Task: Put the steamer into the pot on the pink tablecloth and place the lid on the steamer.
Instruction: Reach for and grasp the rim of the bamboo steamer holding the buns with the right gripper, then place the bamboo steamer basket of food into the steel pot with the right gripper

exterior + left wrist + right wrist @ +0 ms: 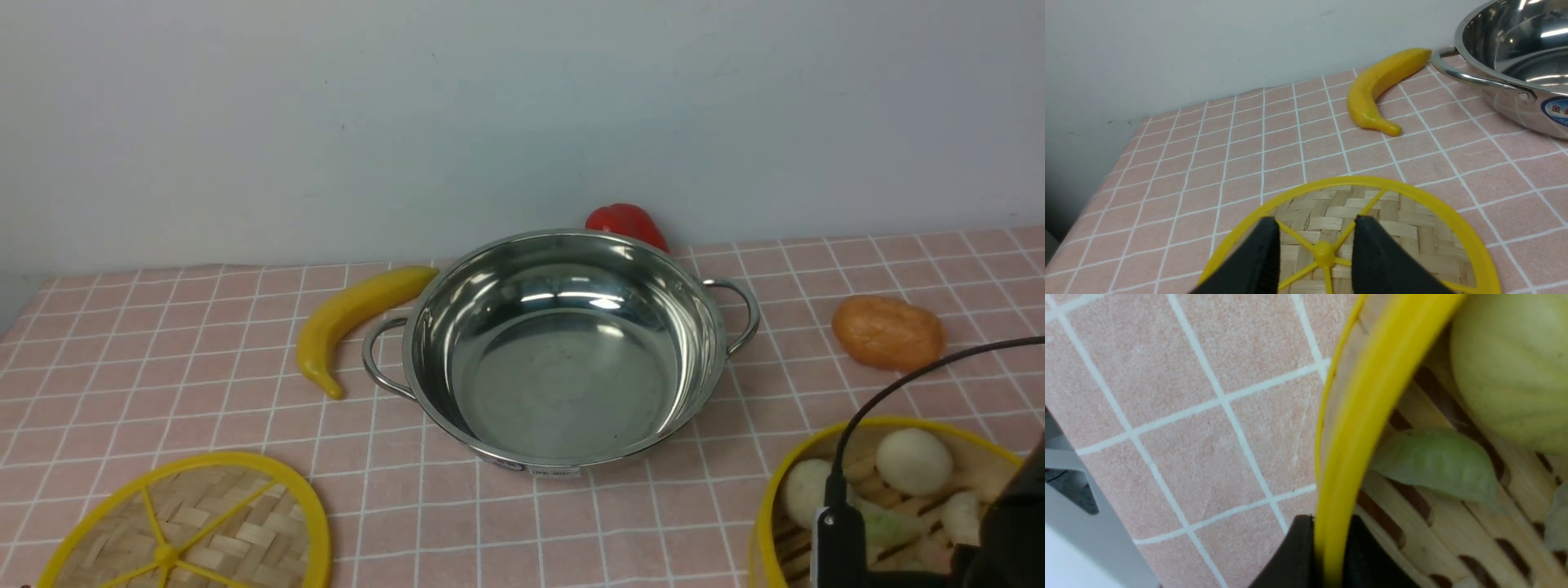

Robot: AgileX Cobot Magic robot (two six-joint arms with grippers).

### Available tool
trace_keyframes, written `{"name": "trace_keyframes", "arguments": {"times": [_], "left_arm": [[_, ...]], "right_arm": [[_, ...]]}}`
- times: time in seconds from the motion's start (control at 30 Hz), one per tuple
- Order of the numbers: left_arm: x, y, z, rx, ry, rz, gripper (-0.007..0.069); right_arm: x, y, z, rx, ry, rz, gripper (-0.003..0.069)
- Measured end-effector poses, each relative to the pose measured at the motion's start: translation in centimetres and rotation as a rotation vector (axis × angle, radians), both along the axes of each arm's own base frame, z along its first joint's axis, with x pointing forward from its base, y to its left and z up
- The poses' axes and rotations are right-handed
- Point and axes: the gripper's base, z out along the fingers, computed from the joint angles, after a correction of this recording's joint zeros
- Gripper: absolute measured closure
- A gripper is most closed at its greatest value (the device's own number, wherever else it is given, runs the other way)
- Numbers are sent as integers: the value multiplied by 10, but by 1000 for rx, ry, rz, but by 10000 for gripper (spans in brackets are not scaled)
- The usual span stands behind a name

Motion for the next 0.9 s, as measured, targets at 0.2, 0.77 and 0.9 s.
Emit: {"name": "trace_keyframes", "arguments": {"times": [0.2,0.77,0.9], "left_arm": [[0,0,0,0,0,0,382],[0,0,0,0,0,0,382],[0,0,0,0,0,0,382]], "right_arm": [[1,1,0,5,-5,-24,591],[22,25,48,158,-81,-234,573],[17,20,61,140,-79,-261,573]]}}
